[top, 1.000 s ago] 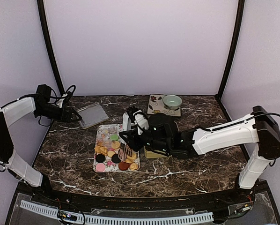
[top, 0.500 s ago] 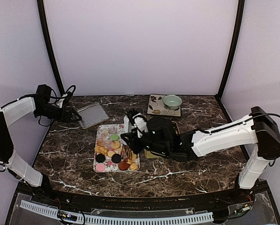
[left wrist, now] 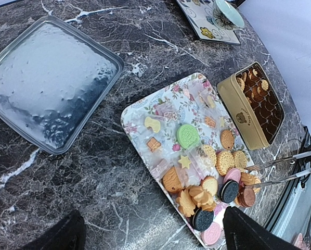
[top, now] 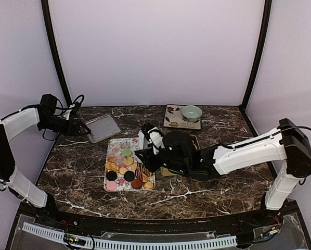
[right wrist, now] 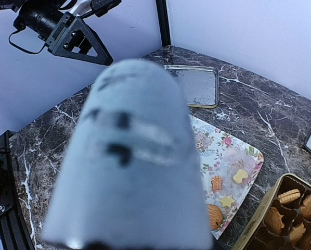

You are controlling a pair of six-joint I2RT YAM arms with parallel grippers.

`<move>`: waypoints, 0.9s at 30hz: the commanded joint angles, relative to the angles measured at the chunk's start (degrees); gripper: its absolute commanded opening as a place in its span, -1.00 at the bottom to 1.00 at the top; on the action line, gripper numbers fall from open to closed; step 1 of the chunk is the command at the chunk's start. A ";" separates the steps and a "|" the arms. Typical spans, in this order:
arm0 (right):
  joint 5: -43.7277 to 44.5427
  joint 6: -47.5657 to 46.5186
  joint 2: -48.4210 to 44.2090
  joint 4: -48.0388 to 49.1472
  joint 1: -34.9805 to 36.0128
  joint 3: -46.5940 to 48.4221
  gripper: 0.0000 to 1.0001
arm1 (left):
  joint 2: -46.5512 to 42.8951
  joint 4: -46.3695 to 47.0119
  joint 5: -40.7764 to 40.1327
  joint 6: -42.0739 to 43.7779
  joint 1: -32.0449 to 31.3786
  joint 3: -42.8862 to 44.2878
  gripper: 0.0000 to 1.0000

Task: Pack the cookies
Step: Pick up the fake cookies from the plate.

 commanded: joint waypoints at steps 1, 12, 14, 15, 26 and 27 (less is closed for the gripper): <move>0.72 -1.03 -1.06 0.60 0.78 -0.39 -0.22 | -1.00 -1.59 1.15 0.33 0.32 1.09 0.88; 3.64 -1.34 -3.61 -0.28 0.98 0.14 -0.63 | -0.74 -1.52 1.33 0.08 0.33 1.09 0.86; 3.93 -1.84 -4.40 -0.49 0.88 0.65 -0.66 | -0.73 -1.53 1.33 0.05 0.34 1.09 0.85; 3.95 -2.11 -4.71 -0.63 0.76 0.92 -0.67 | -0.73 -1.54 1.33 0.08 0.32 1.09 0.85; 5.28 -9.84 -10.32 -4.03 -4.33 3.08 -0.82 | -0.73 -1.78 1.33 0.24 0.35 1.16 0.84; 5.11 -10.51 -11.07 -4.23 -5.71 2.86 -0.82 | -0.73 -1.89 1.33 0.32 0.34 1.18 0.84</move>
